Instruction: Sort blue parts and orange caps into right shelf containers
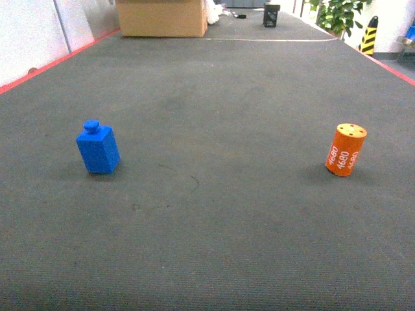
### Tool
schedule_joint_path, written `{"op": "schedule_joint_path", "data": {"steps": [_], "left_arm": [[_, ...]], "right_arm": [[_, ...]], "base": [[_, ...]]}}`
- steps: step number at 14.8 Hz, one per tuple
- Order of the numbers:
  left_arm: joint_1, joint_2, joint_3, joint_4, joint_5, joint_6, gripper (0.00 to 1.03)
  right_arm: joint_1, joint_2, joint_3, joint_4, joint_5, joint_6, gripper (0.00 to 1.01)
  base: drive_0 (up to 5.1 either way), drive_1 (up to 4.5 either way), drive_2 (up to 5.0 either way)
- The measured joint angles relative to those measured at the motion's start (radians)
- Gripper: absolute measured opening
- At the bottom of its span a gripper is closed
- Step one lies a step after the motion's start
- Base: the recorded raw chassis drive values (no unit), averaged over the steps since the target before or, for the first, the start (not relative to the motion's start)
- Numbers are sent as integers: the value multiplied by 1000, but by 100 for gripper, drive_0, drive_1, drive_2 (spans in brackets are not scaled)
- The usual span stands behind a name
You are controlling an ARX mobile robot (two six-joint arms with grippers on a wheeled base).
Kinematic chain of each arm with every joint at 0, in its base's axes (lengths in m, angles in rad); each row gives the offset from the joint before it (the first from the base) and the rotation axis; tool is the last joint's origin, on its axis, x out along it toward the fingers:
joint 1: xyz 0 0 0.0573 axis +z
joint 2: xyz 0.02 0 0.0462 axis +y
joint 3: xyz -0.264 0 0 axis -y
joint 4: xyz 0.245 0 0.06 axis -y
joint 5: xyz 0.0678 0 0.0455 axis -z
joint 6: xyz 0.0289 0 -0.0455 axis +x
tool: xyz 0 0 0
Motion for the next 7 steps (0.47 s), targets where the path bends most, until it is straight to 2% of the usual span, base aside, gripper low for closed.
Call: {"op": "schedule_joint_path", "data": {"steps": [7], "left_arm": [[0, 0, 0, 0, 0, 0, 98]], "right_arm": [[0, 0, 0, 0, 0, 0, 98]], "base": [[0, 0, 0]]}}
